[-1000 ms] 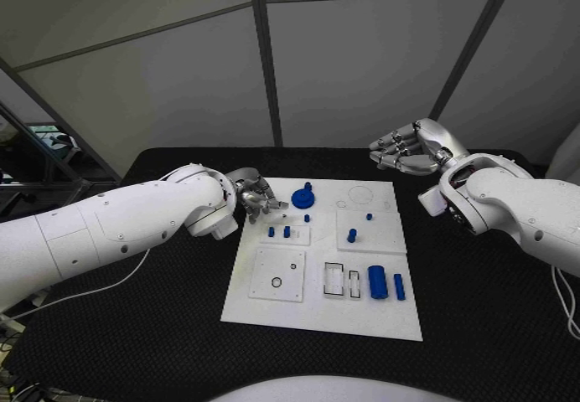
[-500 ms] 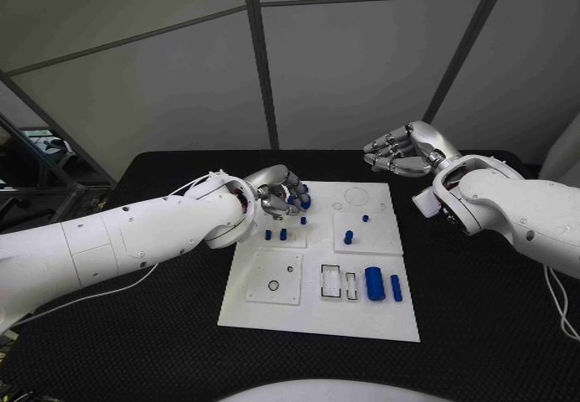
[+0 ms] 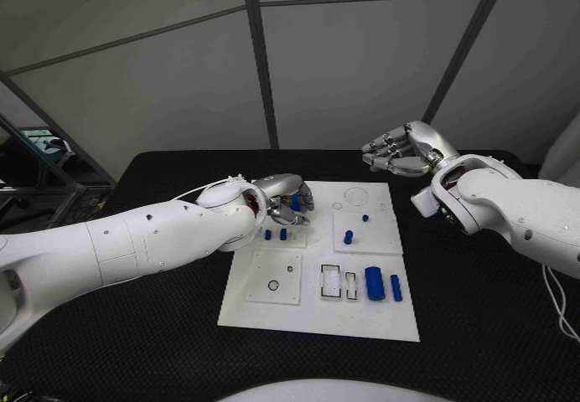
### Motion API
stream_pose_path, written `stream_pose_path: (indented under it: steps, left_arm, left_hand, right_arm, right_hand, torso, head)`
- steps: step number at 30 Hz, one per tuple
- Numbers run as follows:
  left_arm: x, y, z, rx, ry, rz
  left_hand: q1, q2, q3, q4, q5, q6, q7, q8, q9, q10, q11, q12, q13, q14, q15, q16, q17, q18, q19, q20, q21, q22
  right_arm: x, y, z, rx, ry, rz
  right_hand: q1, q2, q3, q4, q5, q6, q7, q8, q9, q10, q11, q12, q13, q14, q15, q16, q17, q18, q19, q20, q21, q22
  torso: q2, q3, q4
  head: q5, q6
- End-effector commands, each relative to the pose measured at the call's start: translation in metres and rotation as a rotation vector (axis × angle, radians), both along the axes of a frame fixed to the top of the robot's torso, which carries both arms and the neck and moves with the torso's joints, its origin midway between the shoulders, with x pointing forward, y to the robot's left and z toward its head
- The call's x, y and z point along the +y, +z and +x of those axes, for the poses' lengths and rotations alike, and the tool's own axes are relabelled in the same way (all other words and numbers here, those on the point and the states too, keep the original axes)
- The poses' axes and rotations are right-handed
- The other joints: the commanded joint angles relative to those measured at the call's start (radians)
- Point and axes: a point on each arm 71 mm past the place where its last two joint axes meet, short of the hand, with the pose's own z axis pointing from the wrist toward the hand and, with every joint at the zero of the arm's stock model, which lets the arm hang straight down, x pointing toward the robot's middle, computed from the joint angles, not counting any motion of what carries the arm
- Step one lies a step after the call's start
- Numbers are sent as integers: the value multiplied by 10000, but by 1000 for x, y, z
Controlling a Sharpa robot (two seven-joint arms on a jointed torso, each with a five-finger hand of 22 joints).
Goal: Assemble the parts on the task board
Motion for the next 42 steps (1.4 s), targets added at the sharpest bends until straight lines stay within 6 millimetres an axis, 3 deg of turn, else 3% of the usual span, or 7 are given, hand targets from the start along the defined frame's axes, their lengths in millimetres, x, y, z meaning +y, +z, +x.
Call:
stream_pose_path:
  steps: [1,26,42]
  left_arm:
    - [-1,-2,2,-179,-164,667]
    - [-6,-12,11,382,82,1338]
    - [-8,-16,12,531,47,1426]
  left_hand:
    - [-51,-34,15,-44,-32,114,6,-57,-27,68,-1,-63,-35,66,-1,83,3,-133,86,-21,42,36]
    - [72,191,524,-266,-2,579,-48,-109,-305,517,-58,-281,-380,152,-55,183,-118,-197,245,-64,333,347]
    - [106,386,1152,-539,-24,1006,-113,-122,-495,1166,-196,-259,-512,116,-165,199,-309,-234,289,-156,518,579]
  right_arm:
    - [2,1,0,-48,115,1]
    - [4,1,0,-45,182,15]
    - [5,1,0,-35,206,17]
  right_hand:
    - [4,97,81,-3,64,-64,-7,-23,-1,-75,10,-18,-14,22,61,-59,-10,102,29,34,-34,-14]
    - [26,106,100,-20,85,-62,-7,-20,0,-77,9,-16,-21,25,59,-68,-13,103,37,33,-48,-21]
    - [28,113,107,-21,101,-61,-6,-19,0,-76,10,-15,-24,27,59,-70,-15,103,40,33,-54,-24]
  torso:
    - [-8,0,2]
    - [-8,7,3]
    - [-15,6,16]
  head:
    - [-4,-1]
    - [-25,-50]
    - [-30,-83]
